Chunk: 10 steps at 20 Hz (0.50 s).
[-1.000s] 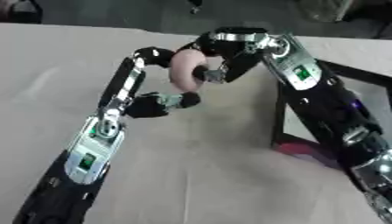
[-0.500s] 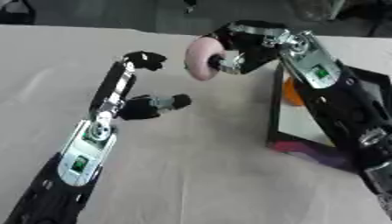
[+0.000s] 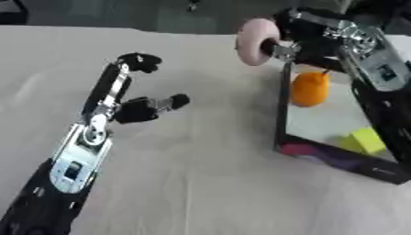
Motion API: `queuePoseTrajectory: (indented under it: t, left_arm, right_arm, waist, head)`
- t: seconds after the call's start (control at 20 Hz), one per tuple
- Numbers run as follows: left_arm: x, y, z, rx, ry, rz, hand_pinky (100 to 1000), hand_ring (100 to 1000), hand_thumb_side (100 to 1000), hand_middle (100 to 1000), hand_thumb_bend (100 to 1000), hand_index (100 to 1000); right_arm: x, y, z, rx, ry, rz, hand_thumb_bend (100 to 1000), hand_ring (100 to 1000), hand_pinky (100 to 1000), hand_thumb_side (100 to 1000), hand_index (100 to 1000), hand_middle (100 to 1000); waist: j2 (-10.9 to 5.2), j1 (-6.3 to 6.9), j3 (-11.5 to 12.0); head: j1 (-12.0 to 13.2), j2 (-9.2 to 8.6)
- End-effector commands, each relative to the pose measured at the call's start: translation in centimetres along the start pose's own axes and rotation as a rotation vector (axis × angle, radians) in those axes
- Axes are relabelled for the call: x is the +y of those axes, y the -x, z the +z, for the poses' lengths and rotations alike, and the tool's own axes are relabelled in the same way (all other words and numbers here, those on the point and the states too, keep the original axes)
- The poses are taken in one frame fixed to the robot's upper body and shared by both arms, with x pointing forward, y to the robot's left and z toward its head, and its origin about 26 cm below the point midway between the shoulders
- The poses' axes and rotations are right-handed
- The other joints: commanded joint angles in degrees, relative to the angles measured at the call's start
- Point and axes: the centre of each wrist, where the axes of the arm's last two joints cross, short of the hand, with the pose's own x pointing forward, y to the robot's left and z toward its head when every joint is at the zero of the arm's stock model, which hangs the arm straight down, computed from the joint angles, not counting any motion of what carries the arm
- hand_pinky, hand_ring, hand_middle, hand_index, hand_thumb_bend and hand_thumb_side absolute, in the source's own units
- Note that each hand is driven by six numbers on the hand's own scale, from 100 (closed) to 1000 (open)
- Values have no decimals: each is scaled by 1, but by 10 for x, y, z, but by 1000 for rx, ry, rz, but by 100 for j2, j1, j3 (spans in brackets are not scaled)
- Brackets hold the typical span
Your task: Pick up the objects with one hand, pass them to the other hand, and then place them into the box on the other side of the table.
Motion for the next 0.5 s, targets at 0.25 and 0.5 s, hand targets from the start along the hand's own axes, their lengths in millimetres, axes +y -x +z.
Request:
queuePoseTrajectory:
  t: [0.25,0.5]
  left_arm:
    - [20,0,1,-2,-51,-13,863,707,645,618,864,749]
    - [26,2,1,6,-67,-11,865,712,653,622,864,750]
  right_arm:
    - [-27,7,76,127,175,41,100,1000,957,244,596,539]
    - [-34,22,116,217,239,32,100,1000,955,231,593,536]
  waist:
    - [-177,108,-37]
    - [-176,160,-66]
  head:
    - [-56,7]
    - [-56,17]
